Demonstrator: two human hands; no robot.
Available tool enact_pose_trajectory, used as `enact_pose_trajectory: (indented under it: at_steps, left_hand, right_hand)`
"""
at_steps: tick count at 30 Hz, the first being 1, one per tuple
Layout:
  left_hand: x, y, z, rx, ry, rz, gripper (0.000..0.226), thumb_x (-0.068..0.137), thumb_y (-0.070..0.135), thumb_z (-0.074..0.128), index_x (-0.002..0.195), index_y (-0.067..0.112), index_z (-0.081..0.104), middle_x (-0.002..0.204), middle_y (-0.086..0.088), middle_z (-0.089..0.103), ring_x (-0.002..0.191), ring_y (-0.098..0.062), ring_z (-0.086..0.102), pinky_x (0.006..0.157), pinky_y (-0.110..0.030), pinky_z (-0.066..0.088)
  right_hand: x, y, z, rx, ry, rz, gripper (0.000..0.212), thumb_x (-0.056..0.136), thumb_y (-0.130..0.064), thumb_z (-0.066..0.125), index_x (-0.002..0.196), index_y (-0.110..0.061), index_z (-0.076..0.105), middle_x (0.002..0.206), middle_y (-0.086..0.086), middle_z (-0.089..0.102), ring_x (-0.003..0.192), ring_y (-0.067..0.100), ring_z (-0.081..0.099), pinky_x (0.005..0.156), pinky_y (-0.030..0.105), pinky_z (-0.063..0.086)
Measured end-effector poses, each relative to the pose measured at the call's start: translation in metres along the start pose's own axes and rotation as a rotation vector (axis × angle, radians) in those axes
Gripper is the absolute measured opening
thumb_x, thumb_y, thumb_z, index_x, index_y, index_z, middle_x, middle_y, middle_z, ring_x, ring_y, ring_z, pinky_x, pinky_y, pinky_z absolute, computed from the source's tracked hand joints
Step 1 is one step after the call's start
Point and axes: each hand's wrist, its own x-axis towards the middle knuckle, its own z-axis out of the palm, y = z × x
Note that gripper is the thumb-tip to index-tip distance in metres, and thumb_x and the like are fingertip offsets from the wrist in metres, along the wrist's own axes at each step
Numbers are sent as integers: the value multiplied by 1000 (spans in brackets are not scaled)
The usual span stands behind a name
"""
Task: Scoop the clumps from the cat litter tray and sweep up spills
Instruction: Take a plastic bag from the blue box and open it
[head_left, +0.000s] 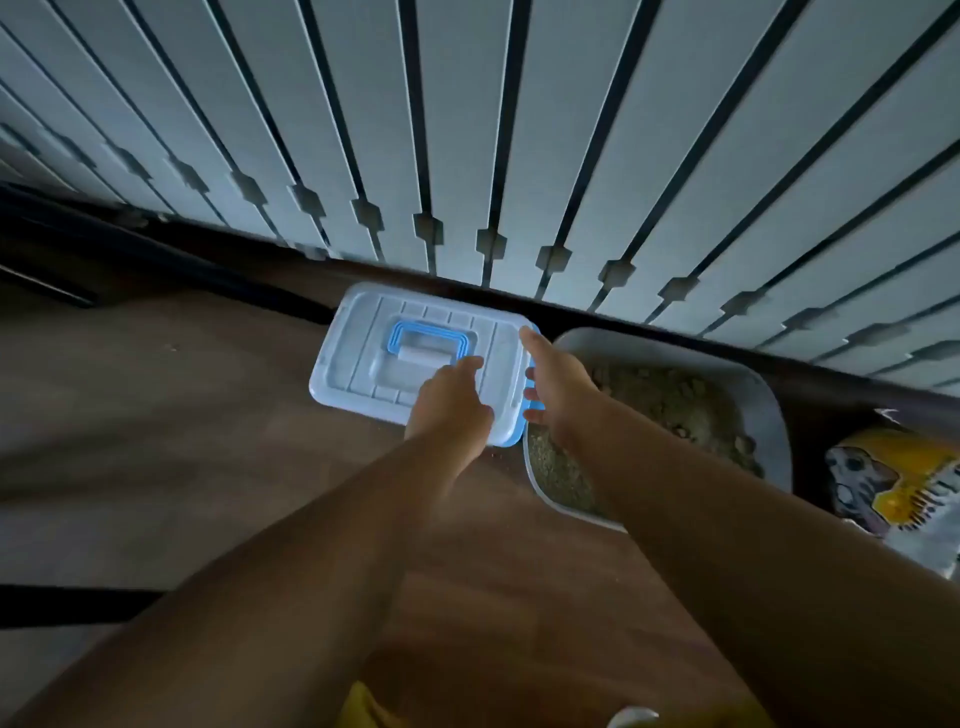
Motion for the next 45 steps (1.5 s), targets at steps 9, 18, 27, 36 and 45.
enact_pose_trajectory:
  at_steps: [9, 18, 27, 36, 45]
  left_hand:
    - [11, -41, 17, 587, 36, 351, 72, 76, 25, 78, 139, 20, 45, 129, -5, 53, 116, -28, 52, 93, -43, 49]
    - [37, -65, 28, 704, 147, 574, 66, 65, 28, 82, 120, 17, 48, 109, -2, 52, 98, -24, 53, 74, -39, 52]
    - [32, -66, 3, 558, 77, 592, 53, 75, 36, 80, 119, 29, 52, 114, 10, 58, 101, -13, 55, 83, -34, 53]
    - [19, -46, -19, 519, 130, 586, 53, 78, 42, 70, 126, 29, 51, 117, 11, 55, 106, -11, 50, 82, -28, 48]
    - [12, -44, -29, 352, 172, 552, 62, 83, 59, 57, 133, 24, 46, 124, 6, 53, 114, -13, 49, 97, -36, 47]
  right_hand:
    - [33, 19, -1, 43, 30, -6, 44, 91, -57, 55, 108, -18, 64, 112, 8, 66, 102, 25, 65, 94, 47, 54]
    - [70, 37, 27, -360, 138, -123, 46, 91, -28, 63, 128, -3, 51, 121, 16, 62, 105, 33, 64, 83, 40, 55]
    - [62, 52, 21, -591, 204, -296, 67, 90, -44, 66, 140, -9, 40, 137, 14, 44, 120, 34, 52, 99, 44, 48]
    - [59, 39, 23, -457, 319, -341, 49, 90, -51, 59, 118, -10, 56, 112, 6, 62, 104, 27, 60, 83, 38, 52]
    - [55, 24, 29, 134, -74, -118, 29, 86, 3, 56, 110, -12, 63, 108, 16, 69, 97, 32, 66, 80, 44, 59]
